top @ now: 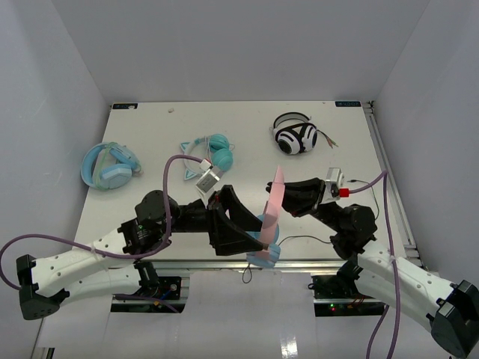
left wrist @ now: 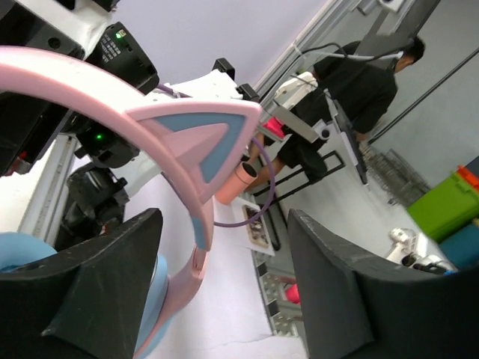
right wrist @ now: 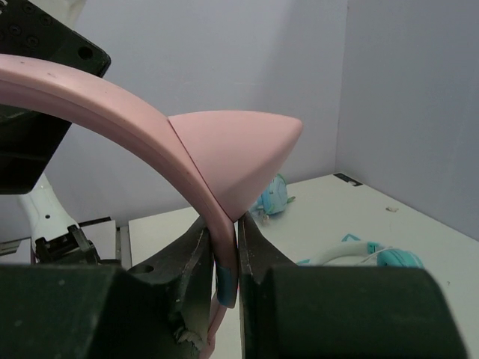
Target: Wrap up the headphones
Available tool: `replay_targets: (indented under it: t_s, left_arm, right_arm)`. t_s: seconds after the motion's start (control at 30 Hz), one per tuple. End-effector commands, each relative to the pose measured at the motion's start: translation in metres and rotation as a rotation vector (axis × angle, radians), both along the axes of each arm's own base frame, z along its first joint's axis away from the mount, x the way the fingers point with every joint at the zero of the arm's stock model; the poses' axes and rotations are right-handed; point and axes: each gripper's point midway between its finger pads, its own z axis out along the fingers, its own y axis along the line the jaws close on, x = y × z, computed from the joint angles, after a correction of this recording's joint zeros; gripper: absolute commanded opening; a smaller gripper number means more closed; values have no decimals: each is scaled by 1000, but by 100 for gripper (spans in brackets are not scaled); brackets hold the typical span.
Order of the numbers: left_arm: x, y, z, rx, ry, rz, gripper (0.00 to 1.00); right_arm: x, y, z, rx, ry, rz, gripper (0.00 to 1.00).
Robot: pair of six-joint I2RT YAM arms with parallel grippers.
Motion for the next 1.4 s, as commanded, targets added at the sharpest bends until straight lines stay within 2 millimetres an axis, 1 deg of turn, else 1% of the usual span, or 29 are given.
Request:
replay_targets:
  t_s: [0.0,0.03,0.1,0.13,0.17,0.2,0.23,0.27,0.3,0.33,0.43,0.47,0.53,0.57,0.6,0.63,0.67,0.73,0.87,0.97,1.0,1.07,1.17,1.27,1.37]
  left_arm:
    - [-9,15,20,-17,-70,-8,85]
    - [-8,16,23,-17,-71,1,86]
    - [2,16,16,40,-53,64,88]
    - [11,17,12,85,-42,119,88]
    - [19,22,23,97,-42,177,89]
    - [36,26,14,169,-29,279,88]
    - [54,33,5,239,-23,388,89]
    - [70,43,2,291,-25,491,90]
    - [86,55,1,338,-30,597,91]
    - [98,65,0,377,-36,675,92]
    - [129,90,-1,517,-62,878,93]
    - [136,93,0,561,-70,918,93]
    - [146,104,7,615,-89,993,94]
    - [153,100,2,673,-114,1015,93]
    - [156,95,7,686,-137,1012,93]
    - [158,89,10,719,-171,995,92]
    - [162,78,-2,801,-217,961,90]
    - [168,64,-25,940,-279,908,87]
    - [182,49,-66,1209,-375,837,79]
    - [192,39,-91,1357,-451,788,77]
    - [196,38,-95,1384,-483,781,77]
    - [197,31,-101,1402,-522,749,76]
    - [197,16,-100,1354,-560,703,76]
    - [197,9,-103,1339,-578,671,76]
    - [196,4,-111,1354,-581,637,75]
  right_arm:
    - [8,-8,9,46,10,-59,8]
    - [9,-8,8,44,11,-61,8]
    - [14,-6,1,23,44,-75,8]
    - [19,-5,-4,1,67,-89,8]
    - [25,-4,-8,-29,78,-111,8]
    - [32,-3,-15,-68,108,-138,8]
    - [37,-3,-17,-94,122,-166,8]
    - [42,-5,-17,-109,120,-194,8]
    - [47,-7,-24,-140,136,-222,8]
    - [51,-8,-30,-166,151,-245,8]
    - [65,-13,-55,-276,226,-318,8]
    - [71,-16,-66,-314,271,-355,8]
    - [80,-23,-80,-358,330,-416,8]
    - [82,-24,-85,-377,346,-425,8]
    - [83,-23,-87,-387,351,-425,8]
    - [82,-21,-93,-417,366,-412,8]
    - [82,-18,-95,-439,377,-399,8]
    - [82,-15,-102,-484,405,-385,8]
    - [78,-17,-117,-505,457,-378,8]
    - [75,-19,-119,-505,472,-376,8]
    - [73,-19,-119,-505,472,-367,8]
    - [67,-16,-117,-502,470,-335,8]
    - [65,-18,-116,-493,470,-334,8]
    - [63,-19,-115,-491,469,-332,8]
    - [62,-20,-114,-488,468,-332,8]
